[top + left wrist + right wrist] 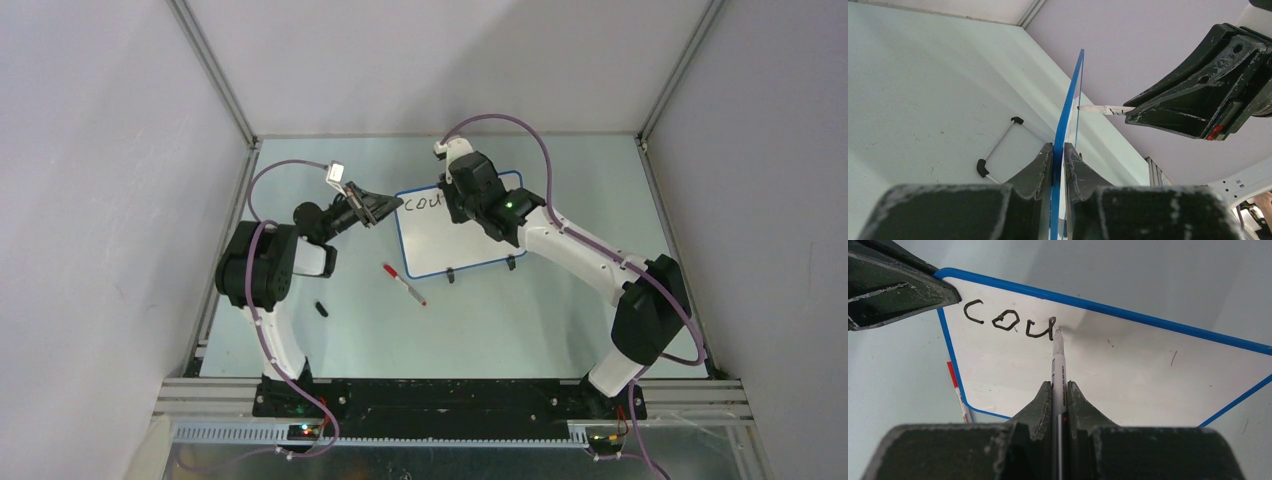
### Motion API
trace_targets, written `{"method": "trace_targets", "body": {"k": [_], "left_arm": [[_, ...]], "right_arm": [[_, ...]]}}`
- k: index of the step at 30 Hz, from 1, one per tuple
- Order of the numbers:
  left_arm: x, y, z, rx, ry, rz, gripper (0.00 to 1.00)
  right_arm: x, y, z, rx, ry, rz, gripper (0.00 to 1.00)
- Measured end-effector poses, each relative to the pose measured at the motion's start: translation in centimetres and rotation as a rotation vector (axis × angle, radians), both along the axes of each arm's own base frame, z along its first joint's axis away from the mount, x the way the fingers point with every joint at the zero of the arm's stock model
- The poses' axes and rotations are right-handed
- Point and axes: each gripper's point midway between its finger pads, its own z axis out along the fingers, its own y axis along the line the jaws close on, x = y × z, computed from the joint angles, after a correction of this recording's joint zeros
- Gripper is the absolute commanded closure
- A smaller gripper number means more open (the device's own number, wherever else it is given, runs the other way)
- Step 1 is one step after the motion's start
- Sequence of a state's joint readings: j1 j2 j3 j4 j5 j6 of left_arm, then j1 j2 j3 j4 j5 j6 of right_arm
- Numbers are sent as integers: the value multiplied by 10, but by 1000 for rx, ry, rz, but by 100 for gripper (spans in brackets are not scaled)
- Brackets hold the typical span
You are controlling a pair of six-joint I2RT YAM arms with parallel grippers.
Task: Write a sentence on the whiteboard
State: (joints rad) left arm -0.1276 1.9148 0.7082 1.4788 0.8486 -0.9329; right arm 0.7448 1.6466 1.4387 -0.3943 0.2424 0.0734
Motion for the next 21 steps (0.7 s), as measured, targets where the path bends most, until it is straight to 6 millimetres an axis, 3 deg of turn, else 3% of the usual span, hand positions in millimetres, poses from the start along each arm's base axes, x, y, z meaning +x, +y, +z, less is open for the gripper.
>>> {"method": "trace_targets", "body": {"k": [21], "left_arm": [[0,0,0,0,-2,-1,100]], "right_arm": [[5,0,1,-11,-7,-18,100]]}}
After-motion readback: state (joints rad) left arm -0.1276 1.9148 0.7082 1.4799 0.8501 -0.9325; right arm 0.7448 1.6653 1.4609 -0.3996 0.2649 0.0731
